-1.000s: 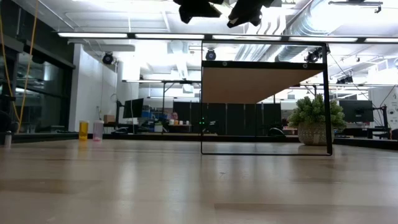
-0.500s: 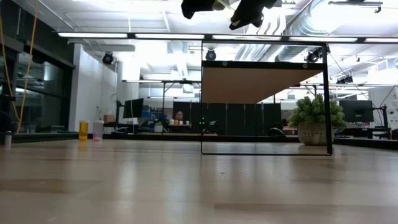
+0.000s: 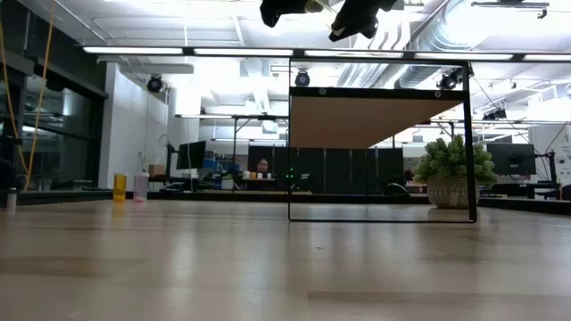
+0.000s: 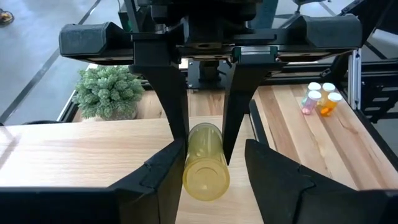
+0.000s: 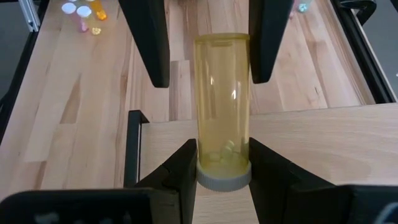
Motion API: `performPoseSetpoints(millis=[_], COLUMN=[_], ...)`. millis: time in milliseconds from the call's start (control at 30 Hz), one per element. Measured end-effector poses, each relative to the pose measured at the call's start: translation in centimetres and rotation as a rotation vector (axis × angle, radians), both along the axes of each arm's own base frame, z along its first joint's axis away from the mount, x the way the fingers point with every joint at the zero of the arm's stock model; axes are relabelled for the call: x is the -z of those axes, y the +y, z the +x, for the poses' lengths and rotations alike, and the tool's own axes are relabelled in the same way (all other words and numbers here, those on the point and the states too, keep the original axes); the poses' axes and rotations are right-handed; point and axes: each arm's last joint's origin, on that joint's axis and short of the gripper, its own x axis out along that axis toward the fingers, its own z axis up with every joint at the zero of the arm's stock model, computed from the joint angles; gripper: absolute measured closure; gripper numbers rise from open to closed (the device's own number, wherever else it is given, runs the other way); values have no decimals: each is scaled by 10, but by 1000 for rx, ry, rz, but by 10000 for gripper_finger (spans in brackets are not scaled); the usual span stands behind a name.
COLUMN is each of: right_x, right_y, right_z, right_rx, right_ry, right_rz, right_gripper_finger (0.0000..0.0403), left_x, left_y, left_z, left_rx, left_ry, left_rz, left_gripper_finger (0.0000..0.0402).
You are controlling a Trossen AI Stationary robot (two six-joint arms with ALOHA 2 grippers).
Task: Pick and place medicine bottles onto shelf by color
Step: Put the top yellow pill bottle on the shelf
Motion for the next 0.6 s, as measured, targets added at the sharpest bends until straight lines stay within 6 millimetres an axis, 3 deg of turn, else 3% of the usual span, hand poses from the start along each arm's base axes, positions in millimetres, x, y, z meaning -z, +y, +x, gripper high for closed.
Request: performPoseSetpoints(millis=[600], right_x=[0], right_y=[0], right_z=[0], right_rx=[-4], right_ry=[-4], right_rz=[1], right_gripper_finger=[299], left_x=[6], left_y=[-1], left_z=[-4], left_rx=[-5], left_ry=[74], left_rz=[-18], left_gripper_finger=[245])
